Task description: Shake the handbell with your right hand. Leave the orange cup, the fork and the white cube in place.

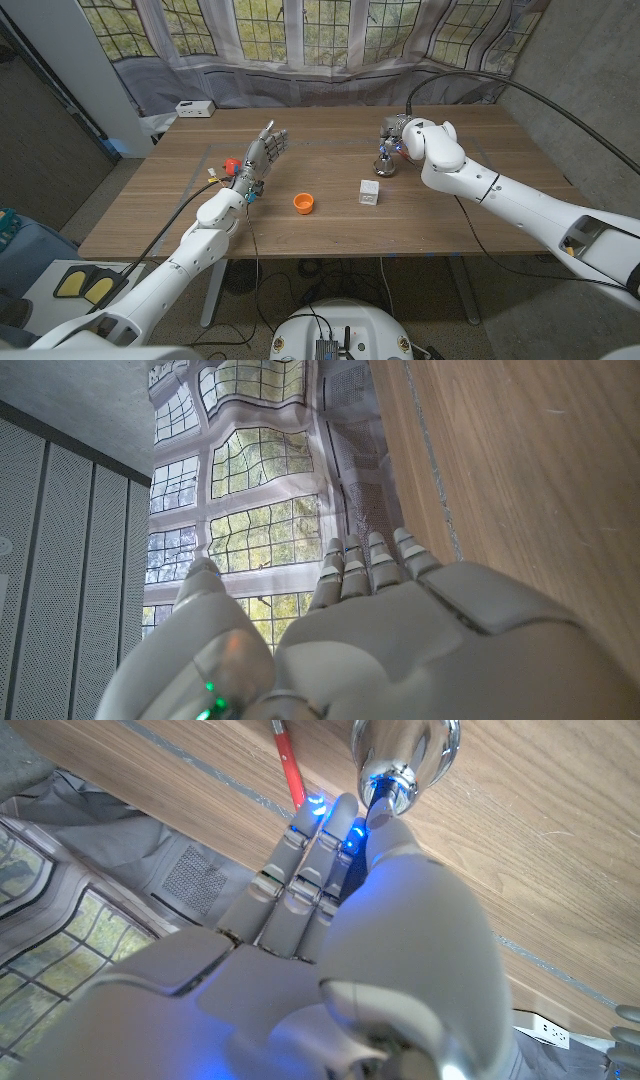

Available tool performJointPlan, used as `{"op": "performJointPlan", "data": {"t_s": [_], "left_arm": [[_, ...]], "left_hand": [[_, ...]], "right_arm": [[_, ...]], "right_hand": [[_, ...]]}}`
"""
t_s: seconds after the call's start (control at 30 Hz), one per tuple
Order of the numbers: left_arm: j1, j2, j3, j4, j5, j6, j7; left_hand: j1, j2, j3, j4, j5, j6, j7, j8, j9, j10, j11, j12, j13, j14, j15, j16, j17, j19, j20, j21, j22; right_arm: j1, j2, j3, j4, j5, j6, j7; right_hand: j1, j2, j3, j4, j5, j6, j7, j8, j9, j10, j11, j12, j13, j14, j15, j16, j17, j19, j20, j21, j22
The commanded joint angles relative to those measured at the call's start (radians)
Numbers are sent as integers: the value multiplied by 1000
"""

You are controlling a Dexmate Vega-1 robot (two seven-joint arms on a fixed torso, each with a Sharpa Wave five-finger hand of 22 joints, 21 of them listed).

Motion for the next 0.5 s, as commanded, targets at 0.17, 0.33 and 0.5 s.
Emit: {"op": "performJointPlan", "data": {"t_s": [0.17, 0.33, 0.5], "left_arm": [[-1, -6, 6, 5, 2, 0, 1], [0, -6, 8, 6, -1, 6, 2], [1, -6, 9, 6, 2, 7, 5]], "left_hand": [[-4, 1, 8, 1, -1, 12, 8, 8, 3, 11, 0, 4, 1, 10, -1, 5, 2, -6, 4, 2, 2], [-4, 1, 8, 1, -1, 14, 7, 8, 3, 11, -2, 4, 1, 9, -2, 5, 2, -7, 5, 2, 2], [-4, 0, 8, 1, -1, 14, 7, 8, 3, 10, -1, 4, 1, 9, -2, 5, 2, -7, 5, 2, 2]], "right_arm": [[7, 9, -14, 21, -6, 1, 2], [12, 13, -23, 30, -9, 4, 8], [15, 15, -25, 35, -10, -2, 16]], "right_hand": [[12, -1, 11, -10, 3, -1, -7, 2, -1, 34, 12, 5, 11, 3, -17, -2, 1, 1, -28, 6, 2], [13, 0, 15, -12, 1, 5, -9, 4, -2, 38, 14, 5, 9, 3, -16, -3, 0, 9, -27, 9, 2], [13, -1, 17, -12, -1, 3, -10, 4, -2, 36, 11, 4, 8, 4, -16, -3, -1, 11, -28, 10, 1]]}}
